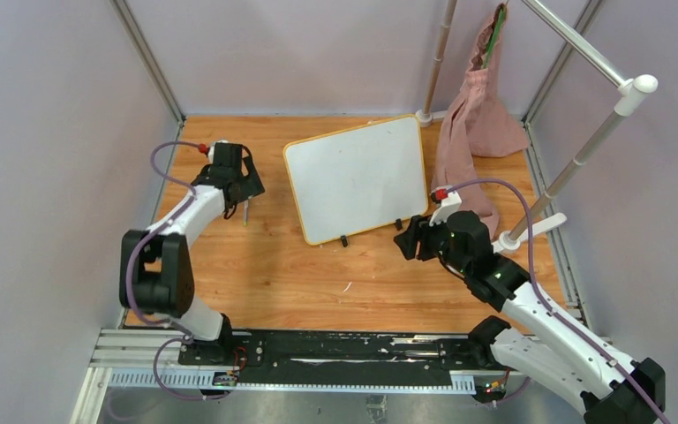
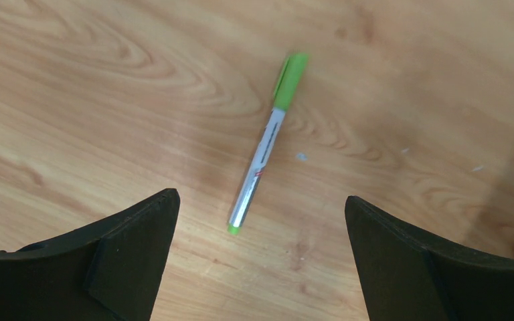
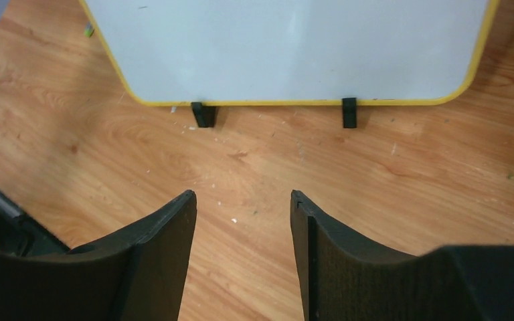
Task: Write a sentence on the whiteboard
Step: Open the whiteboard marker at the center of the board.
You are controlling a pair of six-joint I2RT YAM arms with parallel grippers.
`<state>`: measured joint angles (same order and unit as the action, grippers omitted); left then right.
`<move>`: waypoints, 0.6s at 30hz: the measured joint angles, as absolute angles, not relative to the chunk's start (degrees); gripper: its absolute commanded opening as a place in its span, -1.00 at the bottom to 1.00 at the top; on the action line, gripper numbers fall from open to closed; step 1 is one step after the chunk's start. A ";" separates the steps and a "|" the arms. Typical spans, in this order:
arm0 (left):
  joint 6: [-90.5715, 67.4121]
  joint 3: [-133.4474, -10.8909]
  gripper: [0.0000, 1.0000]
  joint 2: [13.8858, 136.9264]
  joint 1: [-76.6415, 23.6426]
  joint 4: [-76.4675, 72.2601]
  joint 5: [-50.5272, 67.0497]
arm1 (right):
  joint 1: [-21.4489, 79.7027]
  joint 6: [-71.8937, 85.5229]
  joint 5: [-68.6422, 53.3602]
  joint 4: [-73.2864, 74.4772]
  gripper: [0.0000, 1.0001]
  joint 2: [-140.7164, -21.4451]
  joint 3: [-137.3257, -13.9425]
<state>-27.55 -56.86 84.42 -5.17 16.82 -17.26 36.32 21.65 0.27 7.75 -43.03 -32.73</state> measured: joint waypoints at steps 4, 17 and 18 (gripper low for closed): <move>-26.85 -62.48 0.85 94.32 -4.58 23.77 -15.79 | 36.99 21.30 -3.14 9.87 0.13 -42.87 -34.72; -22.20 -73.60 0.39 108.88 -2.46 30.55 -9.43 | 37.15 19.88 -6.55 12.12 0.06 -42.87 -38.79; -21.98 -73.60 0.37 109.27 -2.15 30.70 -9.13 | 37.15 19.75 -6.55 12.10 0.05 -42.85 -39.35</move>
<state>-21.98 -73.60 109.27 -2.15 30.70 -9.13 37.15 19.75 -6.55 12.10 -42.85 -39.35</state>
